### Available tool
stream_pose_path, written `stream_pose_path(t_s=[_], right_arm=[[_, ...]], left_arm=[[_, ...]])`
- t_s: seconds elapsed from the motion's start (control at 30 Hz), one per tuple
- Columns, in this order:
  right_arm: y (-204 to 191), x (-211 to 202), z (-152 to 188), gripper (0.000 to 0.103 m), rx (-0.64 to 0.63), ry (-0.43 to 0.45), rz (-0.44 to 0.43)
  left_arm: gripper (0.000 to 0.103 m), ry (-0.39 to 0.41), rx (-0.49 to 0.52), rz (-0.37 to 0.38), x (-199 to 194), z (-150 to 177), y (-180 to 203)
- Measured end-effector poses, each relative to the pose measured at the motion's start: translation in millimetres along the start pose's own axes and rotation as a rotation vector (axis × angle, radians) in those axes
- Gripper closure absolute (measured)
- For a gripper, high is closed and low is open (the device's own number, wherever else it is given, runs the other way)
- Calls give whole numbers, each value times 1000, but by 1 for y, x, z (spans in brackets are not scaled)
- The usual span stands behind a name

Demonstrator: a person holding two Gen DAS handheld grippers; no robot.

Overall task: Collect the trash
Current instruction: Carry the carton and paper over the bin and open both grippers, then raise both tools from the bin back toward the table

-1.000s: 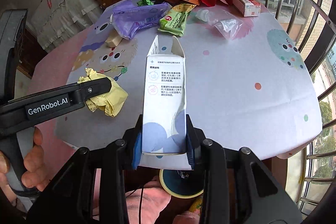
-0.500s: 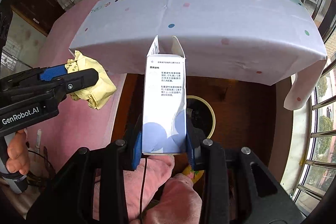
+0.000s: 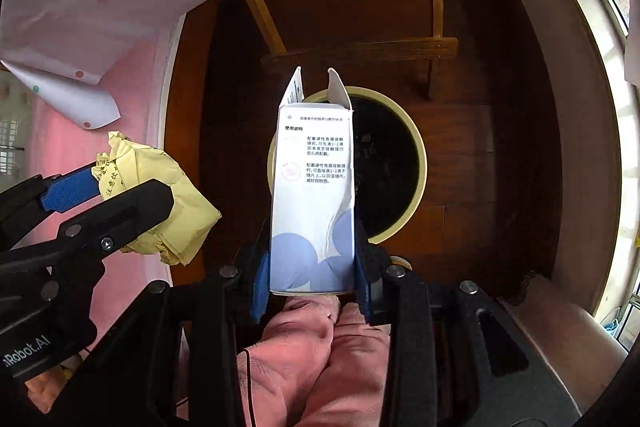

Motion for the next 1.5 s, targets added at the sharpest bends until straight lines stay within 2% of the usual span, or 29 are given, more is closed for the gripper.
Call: stream_pose_path(t_s=[0.2,0.23,0.3,0.33,0.37,0.57,0.9,1.13,1.3,1.37,1.5], right_arm=[[8,73,-20,70,52,-5,11],[10,81,-24,67,57,-5,15],[14,92,-31,43,66,0,30],[17,96,-37,40,74,4,31],[19,98,-39,39,82,7,32],[30,90,-47,37,115,32,47],[20,34,-41,36,131,95,53],[12,-13,-36,36,162,101,41],[2,-64,-31,36,150,118,26],[-2,-88,-29,36,155,126,25],[-11,-142,-25,36,152,163,20]], left_arm=[[45,-24,11,-1,69,0,-23],[40,-32,8,1,77,0,-26],[29,-38,-1,1,85,-4,-36],[18,-42,-5,0,88,-12,-40],[12,-45,-9,-1,89,-14,-43],[11,-34,6,-9,76,-28,-50],[11,28,44,-38,26,-30,-33],[11,21,22,-22,-25,-28,-28],[13,15,-4,-5,-78,-28,-25],[20,32,-1,-13,-103,-29,-20],[23,66,7,8,-157,-36,-11]])
Point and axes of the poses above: each gripper's, at about its wrist camera, not at the fingertips, and x roughly the way its jaws point, y to its right, z to its underside, the point moved 1 cm from there along x, roughly the way its jaws point, and after that the axes turned 10 degrees about z, right-handed, at the moved point
